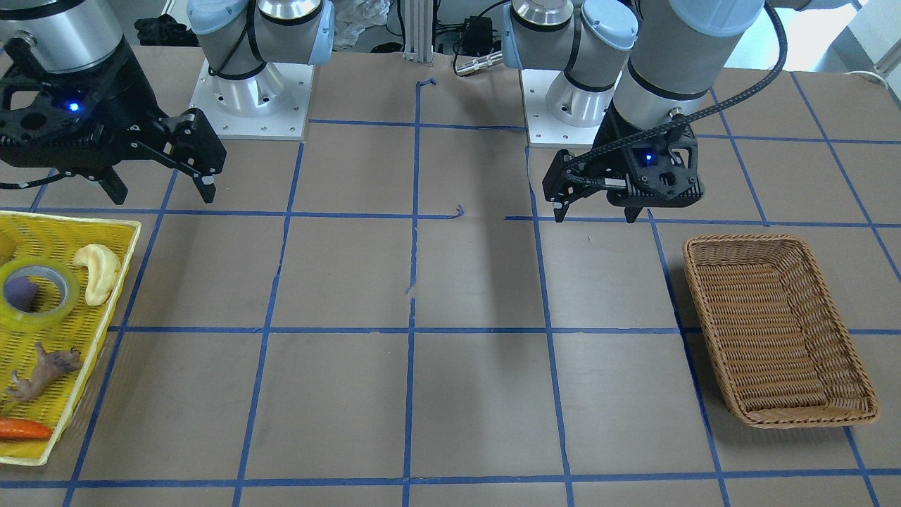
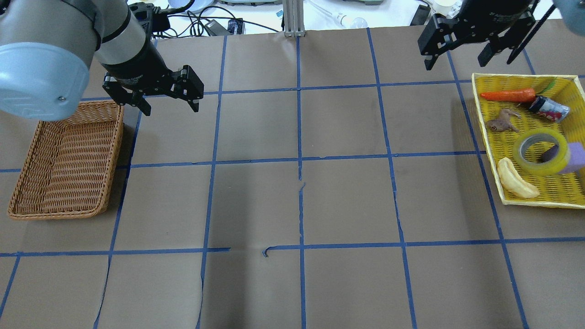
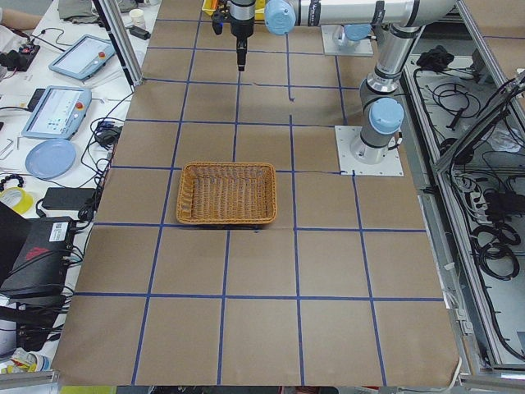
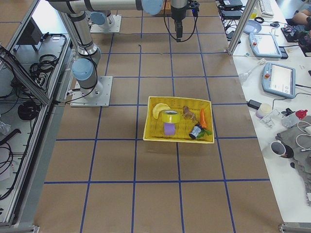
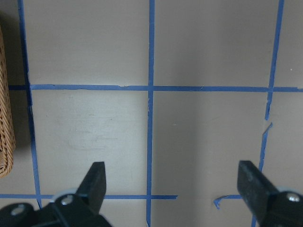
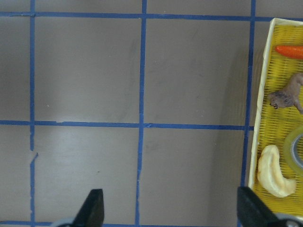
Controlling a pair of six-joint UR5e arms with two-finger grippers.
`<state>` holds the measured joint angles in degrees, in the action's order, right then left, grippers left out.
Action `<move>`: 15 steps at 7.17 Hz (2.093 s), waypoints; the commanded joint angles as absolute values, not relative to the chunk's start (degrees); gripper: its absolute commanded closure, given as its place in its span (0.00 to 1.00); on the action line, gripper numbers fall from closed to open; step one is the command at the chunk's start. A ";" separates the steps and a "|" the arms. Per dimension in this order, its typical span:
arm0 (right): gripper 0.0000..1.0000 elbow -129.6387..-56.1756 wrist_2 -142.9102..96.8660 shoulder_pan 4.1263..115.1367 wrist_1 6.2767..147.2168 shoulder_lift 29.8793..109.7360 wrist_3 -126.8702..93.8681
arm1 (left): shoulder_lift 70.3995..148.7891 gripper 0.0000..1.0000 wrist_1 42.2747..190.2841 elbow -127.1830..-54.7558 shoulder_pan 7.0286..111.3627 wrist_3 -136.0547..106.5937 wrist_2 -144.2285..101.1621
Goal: Transfer tape with both arms
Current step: 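Lower the right gripper into the yellow tray onto the yellow tape roll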
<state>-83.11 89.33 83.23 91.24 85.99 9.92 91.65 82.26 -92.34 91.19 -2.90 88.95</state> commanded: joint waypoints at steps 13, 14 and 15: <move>1.00 -107.85 98.35 55.02 135.62 71.01 47.73 | 89.56 0.00 82.44 -92.03 91.58 -2.11 88.60; 1.00 -106.88 98.44 55.02 134.22 71.45 47.46 | 90.87 0.00 83.83 -92.54 91.84 -1.24 88.68; 1.00 -104.09 98.44 55.54 130.29 71.80 47.11 | 90.18 0.00 85.33 -94.64 91.93 -0.88 88.16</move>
<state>-106.65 98.39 55.12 133.91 71.34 47.51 90.41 83.73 -93.00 91.76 -1.45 88.61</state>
